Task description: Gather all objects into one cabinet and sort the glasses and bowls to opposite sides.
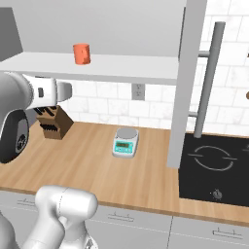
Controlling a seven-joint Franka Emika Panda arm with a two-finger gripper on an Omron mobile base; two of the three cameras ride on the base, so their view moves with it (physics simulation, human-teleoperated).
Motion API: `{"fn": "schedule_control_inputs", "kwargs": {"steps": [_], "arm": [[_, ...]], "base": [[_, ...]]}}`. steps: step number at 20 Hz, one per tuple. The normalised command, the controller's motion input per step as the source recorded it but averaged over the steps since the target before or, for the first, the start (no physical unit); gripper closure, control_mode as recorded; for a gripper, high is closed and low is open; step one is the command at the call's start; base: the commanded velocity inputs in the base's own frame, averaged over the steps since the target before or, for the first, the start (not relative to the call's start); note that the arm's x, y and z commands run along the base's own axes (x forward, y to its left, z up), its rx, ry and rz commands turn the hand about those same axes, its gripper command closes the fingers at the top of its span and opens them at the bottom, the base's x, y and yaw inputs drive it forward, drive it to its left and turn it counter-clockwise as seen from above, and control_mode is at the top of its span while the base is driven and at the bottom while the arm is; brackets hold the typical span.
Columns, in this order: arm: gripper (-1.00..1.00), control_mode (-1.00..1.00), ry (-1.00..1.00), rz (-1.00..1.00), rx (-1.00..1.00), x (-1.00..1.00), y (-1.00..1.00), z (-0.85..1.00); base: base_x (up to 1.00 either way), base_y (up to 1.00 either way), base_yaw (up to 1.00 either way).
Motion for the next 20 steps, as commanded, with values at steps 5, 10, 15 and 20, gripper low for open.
{"fn": "schedule_control_inputs", "kwargs": {"steps": [5,10,15,20], "arm": [[-1.0,-1.0,0.0,0.02,0.0,0.52,0.12,0.18],[-1.0,-1.0,-0.01,0.0,0.0,0.59,0.0,0.02],[-1.0,-1.0,-0.09,0.04,0.0,0.56,-0.01,0.0],[-1.0,-1.0,-0.09,0.05,0.0,0.49,-0.08,0.0]], "base": [[0.0,0.0,0.0],[0.0,0.0,0.0],[0.0,0.0,0.0],[0.0,0.0,0.0]]}}
